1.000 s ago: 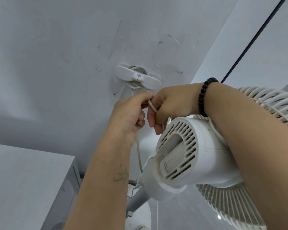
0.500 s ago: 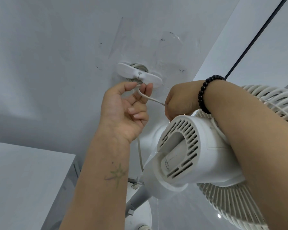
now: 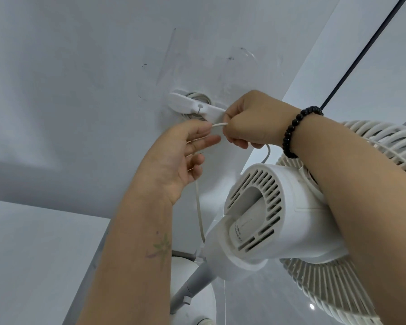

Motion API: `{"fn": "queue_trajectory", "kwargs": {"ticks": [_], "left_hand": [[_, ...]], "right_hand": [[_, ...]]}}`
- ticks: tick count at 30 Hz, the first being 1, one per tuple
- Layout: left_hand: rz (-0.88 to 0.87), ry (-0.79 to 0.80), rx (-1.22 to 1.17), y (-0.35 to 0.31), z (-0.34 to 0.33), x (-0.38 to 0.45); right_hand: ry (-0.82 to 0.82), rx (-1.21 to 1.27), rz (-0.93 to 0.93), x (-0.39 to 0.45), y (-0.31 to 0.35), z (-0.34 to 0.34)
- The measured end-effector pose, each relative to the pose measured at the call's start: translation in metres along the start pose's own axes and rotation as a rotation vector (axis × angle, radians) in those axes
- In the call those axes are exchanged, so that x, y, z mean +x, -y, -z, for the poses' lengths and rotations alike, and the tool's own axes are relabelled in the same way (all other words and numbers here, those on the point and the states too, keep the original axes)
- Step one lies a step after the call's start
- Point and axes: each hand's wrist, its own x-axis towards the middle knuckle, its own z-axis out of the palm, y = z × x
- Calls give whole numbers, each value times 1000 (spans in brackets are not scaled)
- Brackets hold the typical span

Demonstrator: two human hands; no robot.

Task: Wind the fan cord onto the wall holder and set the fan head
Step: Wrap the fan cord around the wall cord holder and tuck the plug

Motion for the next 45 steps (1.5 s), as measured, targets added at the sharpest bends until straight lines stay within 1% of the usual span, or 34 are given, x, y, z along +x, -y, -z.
{"fn": "queue_trajectory", "kwargs": {"ticks": [4,6,8,10,11,12,14,16,18,22,25,29,32,35,37,40,45], "left_hand": [[-113,-112,235,-4,2,-3],[-215,-204,324,-2,-1,-3],[-377,-323,451,4,-2,1],[-593,-408,568,8,0,4],[-693,-416,578,7,2,4],[-764,-391,570,6,3,5],[-824,-279,558,2,4,4],[-814,-202,542,1,5,3],[-786,-187,481,-1,8,4],[-771,-295,312,-1,15,10],[-711,-367,180,2,15,16],[-630,-445,33,6,17,24],[-624,-474,15,9,20,30],[-692,-444,28,8,21,31],[-711,-438,17,7,21,32],[-710,-441,15,7,20,33],[-691,-404,-29,4,18,35]], "right_hand": [[-20,29,72,-2,1,0],[-34,48,97,-2,2,-1],[-37,57,112,-2,1,-1],[-29,58,122,-2,1,-2],[-27,61,132,-3,1,-2],[-29,67,142,-3,1,-2],[-44,80,149,-3,2,-2],[-63,91,149,-3,3,-2],[-104,122,145,-3,3,-1],[-228,139,107,0,2,2],[-270,164,89,1,3,3],[-265,183,90,-1,3,3],[-206,239,130,-3,2,3],[-159,283,178,-4,2,1],[-178,309,204,-2,1,1],[-211,314,226,-1,2,0],[-198,316,210,-2,3,0]]}}
